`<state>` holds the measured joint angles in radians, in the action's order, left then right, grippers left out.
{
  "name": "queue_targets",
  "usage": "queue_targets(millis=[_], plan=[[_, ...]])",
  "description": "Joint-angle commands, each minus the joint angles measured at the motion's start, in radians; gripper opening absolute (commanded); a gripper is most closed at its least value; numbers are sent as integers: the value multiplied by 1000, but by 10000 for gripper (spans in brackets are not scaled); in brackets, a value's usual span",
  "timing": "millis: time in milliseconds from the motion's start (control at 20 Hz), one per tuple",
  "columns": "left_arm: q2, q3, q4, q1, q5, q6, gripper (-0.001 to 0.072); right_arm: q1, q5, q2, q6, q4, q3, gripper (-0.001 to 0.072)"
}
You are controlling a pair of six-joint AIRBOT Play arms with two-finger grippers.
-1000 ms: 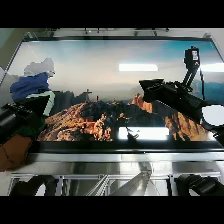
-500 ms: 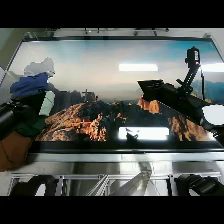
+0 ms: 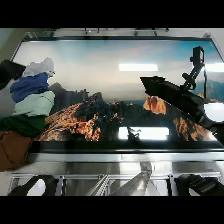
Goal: Fold the shirts.
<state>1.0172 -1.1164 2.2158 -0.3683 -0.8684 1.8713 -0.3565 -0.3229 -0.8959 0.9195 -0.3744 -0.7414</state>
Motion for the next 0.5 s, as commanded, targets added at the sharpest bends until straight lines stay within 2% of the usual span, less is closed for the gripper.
queue_targets(millis=[0,200,300,350,450], plan=[[436,-351,-1,-80,-143,44,716,21,1,-31,1,5,-1,14],[910,-814,-73,-45,-276,43,717,20,1,-80,1,5,-1,14],[1077,-1000,-131,-13,-309,43,717,20,1,-104,1,5,-1,15],[1123,-1038,-158,1,-278,43,717,20,1,-114,1,5,-1,14],[1135,-978,-175,18,-115,43,719,20,1,-136,1,5,-1,15]])
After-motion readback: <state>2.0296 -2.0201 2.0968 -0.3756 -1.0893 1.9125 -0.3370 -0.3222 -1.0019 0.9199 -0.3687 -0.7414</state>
